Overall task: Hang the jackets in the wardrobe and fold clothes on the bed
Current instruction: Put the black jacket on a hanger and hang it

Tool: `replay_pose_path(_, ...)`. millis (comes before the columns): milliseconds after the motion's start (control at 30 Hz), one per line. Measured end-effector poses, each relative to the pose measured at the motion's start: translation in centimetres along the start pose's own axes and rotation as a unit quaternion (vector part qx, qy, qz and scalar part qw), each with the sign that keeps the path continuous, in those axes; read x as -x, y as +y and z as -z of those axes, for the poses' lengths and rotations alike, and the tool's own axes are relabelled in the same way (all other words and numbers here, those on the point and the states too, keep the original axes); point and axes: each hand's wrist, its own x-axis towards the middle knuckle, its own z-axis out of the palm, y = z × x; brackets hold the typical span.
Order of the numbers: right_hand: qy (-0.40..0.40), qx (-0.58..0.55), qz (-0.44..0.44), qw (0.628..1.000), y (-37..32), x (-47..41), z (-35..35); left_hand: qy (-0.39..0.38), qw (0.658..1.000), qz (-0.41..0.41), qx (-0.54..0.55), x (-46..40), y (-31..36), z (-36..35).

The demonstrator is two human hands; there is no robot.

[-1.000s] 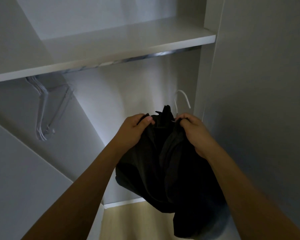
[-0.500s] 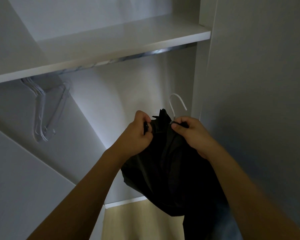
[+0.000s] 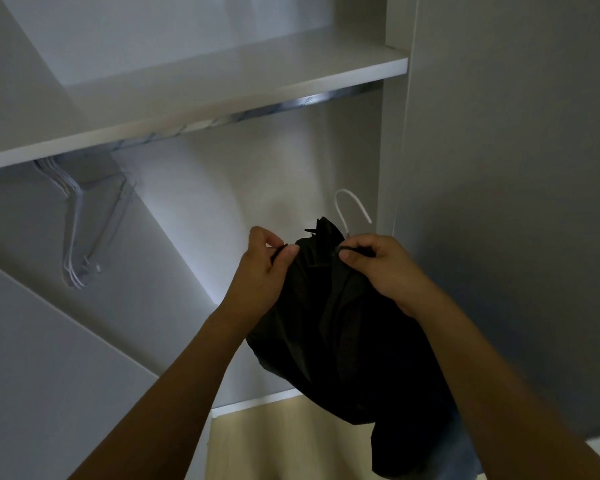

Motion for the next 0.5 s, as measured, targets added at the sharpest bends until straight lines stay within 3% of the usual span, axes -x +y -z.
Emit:
replay_pose_path(167, -0.015, 0.026, -0.002, 1.0, -0.4, 0.5, 0.1, -0.05, 0.986, 0.072, 0.141, 0.1, 0.5, 0.0)
replay_pose_path(500, -0.119, 0.125, 0.008, 0.985, -2.1, 1.3, 0.9, -0.134, 0.979, -0.015, 0.153, 1.1, 3.1, 0.1)
